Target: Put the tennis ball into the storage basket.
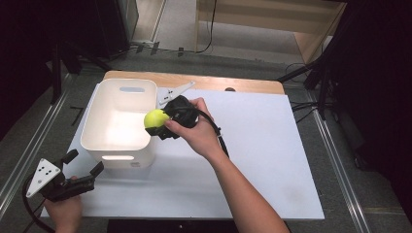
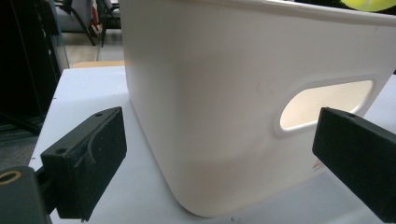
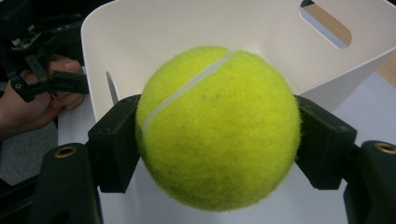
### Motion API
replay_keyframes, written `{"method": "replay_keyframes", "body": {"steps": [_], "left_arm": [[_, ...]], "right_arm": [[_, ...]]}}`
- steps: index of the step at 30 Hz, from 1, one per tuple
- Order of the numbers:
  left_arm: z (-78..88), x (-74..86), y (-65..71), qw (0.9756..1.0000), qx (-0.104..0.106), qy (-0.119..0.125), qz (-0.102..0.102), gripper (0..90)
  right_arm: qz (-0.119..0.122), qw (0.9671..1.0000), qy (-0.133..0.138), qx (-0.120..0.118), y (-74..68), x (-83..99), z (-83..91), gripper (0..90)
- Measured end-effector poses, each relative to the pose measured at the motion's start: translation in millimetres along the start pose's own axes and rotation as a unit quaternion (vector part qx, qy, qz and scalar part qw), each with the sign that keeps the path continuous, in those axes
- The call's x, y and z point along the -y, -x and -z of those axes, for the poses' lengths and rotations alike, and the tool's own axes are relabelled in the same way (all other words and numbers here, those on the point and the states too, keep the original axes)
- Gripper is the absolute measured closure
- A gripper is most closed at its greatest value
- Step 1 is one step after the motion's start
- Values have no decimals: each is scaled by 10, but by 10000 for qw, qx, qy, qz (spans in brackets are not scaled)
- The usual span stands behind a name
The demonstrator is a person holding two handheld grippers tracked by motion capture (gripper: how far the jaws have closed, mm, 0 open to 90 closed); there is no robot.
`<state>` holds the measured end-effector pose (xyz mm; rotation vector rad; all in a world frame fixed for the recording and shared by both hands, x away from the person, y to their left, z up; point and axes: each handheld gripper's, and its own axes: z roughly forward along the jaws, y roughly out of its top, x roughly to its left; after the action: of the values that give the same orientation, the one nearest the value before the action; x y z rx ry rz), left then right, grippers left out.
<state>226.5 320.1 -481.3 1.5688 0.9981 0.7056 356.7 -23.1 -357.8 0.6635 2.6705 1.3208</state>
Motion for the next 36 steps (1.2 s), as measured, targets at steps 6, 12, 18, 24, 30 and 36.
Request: {"method": "replay_keyframes", "body": {"steps": [6,12,18,24,30,36], "left_arm": [[0,0,-1,10000,1,-1,0,29],[0,0,-1,10000,4,-1,6,29],[-1,0,-1,10000,12,-3,2,29],[-2,0,-1,10000,13,-1,4,28],[-4,0,-3,10000,22,1,8,28],[-2,-1,-5,10000,27,-3,6,28]], "right_arm": [[16,10000,37,-49,-25,-67,-39,241],[32,10000,58,-73,-54,-101,-109,240],[44,10000,65,-54,-72,-118,-153,240],[35,9999,78,-69,-85,-129,-217,240],[90,9999,18,-144,-116,-142,-291,240],[170,9997,-88,-161,-123,-152,-394,240]]}}
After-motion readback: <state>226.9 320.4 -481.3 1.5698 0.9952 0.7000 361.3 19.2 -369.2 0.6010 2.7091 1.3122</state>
